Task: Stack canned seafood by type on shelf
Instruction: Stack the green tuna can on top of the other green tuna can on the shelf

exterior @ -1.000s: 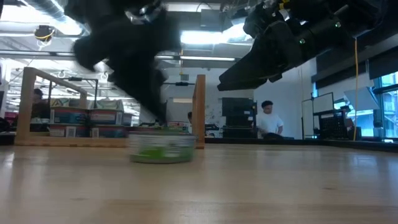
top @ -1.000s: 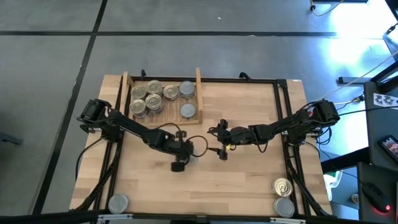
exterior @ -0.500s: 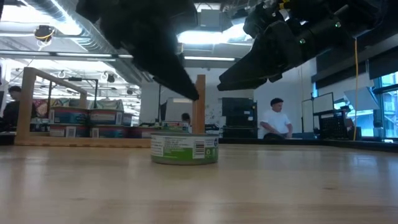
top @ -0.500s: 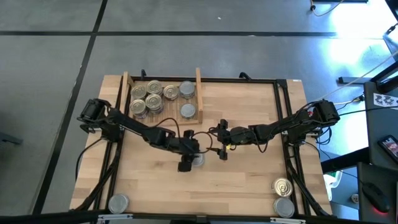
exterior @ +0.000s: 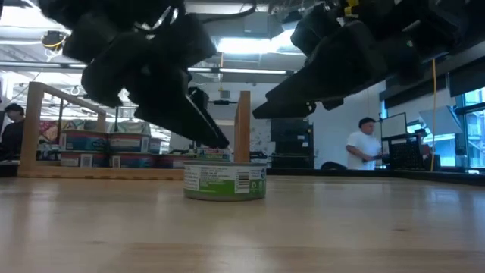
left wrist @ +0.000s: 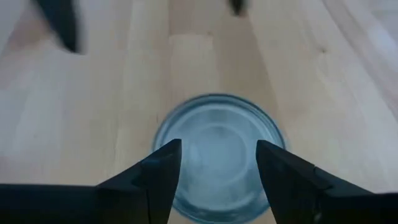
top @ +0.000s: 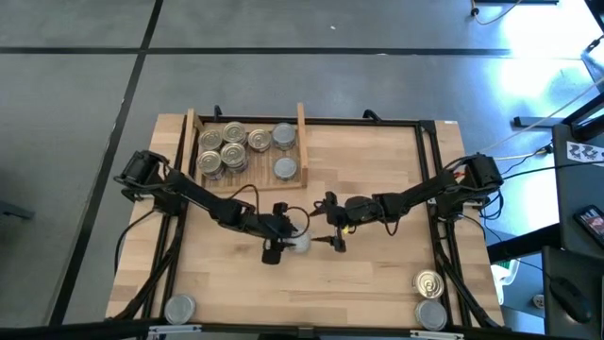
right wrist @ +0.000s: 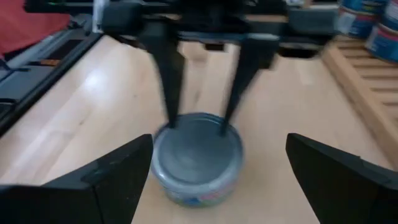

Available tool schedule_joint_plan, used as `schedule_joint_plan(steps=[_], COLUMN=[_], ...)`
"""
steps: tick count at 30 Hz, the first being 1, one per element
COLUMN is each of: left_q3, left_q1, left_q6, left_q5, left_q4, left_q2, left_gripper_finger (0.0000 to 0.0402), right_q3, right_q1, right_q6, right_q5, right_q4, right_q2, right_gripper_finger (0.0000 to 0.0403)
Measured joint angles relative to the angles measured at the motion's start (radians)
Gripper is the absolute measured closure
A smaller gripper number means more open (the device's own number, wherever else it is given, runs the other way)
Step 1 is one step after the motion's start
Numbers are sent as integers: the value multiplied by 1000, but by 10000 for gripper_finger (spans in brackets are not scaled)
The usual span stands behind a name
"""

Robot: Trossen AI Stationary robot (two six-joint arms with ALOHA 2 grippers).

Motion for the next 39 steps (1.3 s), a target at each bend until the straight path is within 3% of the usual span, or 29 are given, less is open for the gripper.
schedule_joint_plan(steps=[9,14,17,24,29,35,39], left_q3=[-148,-151,-158,-285,-335,-339,-340], left_q1=[16,19,35,99,132,144,144], left_q6=[-11,-12,-38,-132,-193,-216,-221], left_q5=[2,6,22,84,84,102,102], left_q4=[244,278,302,557,639,652,662], left_q2=[38,80,97,110,111,112,113], left_gripper_finger=[214,220,223,227,227,227,226], right_q3=[112,221,278,354,355,357,388], right_q1=[106,129,139,172,197,178,173], right_q6=[-93,-207,-276,-439,-534,-626,-677], right_q5=[9,38,106,273,464,528,629], right_q4=[11,-117,-258,-497,-511,-491,-439], right_q2=[123,205,227,225,225,279,339], right_gripper_finger=[33,33,33,33,33,33,41])
